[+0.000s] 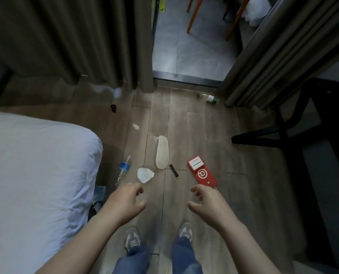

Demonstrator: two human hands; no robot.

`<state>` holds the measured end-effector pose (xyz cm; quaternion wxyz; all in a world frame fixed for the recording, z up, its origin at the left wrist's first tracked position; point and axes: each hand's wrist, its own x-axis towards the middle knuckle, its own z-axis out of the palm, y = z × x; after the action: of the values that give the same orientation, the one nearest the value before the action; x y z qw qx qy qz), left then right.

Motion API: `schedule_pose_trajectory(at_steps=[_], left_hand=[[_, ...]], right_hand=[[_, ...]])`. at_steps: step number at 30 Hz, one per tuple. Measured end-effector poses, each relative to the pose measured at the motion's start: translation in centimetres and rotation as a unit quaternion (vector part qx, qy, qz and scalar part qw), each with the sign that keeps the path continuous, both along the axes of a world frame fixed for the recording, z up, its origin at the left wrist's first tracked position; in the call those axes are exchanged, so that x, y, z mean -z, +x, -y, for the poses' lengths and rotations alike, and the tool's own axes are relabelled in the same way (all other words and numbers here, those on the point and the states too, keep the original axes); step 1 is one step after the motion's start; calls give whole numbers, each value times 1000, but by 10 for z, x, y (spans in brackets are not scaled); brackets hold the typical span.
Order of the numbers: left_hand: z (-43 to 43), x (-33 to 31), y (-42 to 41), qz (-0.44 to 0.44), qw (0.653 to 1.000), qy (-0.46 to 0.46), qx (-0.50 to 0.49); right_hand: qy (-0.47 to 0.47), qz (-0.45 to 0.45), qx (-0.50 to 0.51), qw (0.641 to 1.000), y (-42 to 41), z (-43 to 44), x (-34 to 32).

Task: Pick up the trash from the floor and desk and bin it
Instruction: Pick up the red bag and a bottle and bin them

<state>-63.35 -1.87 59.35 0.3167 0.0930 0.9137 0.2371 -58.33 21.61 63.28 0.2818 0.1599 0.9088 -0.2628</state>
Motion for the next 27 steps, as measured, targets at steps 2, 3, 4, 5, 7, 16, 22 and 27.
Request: schedule_pose_trajectory(at_steps=[2, 3, 4, 5, 7, 16, 22, 27], left_hand=[[-7, 38, -12, 7, 1000, -12, -12], [-10, 58, -18, 11, 1000, -18, -16], [-14, 80, -22, 16, 999, -25, -21], [-17, 102, -25, 20, 999, -30, -29], [-24, 148, -30, 24, 998, -39, -45], [-63, 374, -56, -1, 999, -54, 5], [-103, 519, -98, -106, 989, -45, 94], [-124, 599, -135, -169, 975, -23, 142]], right_hand=[[4, 6, -10, 1000, -19, -9, 37], [8, 11, -17, 1000, -28, -13, 57], [14, 16, -24, 999, -36, -18, 79], [18, 21, -30, 999, -43, -22, 101], [21, 33, -36, 999, -55, -31, 148], [34, 40, -45, 998, -85, -68, 386], [34, 18, -32, 999, -118, -92, 541], [79, -22, -27, 996, -143, -124, 638]])
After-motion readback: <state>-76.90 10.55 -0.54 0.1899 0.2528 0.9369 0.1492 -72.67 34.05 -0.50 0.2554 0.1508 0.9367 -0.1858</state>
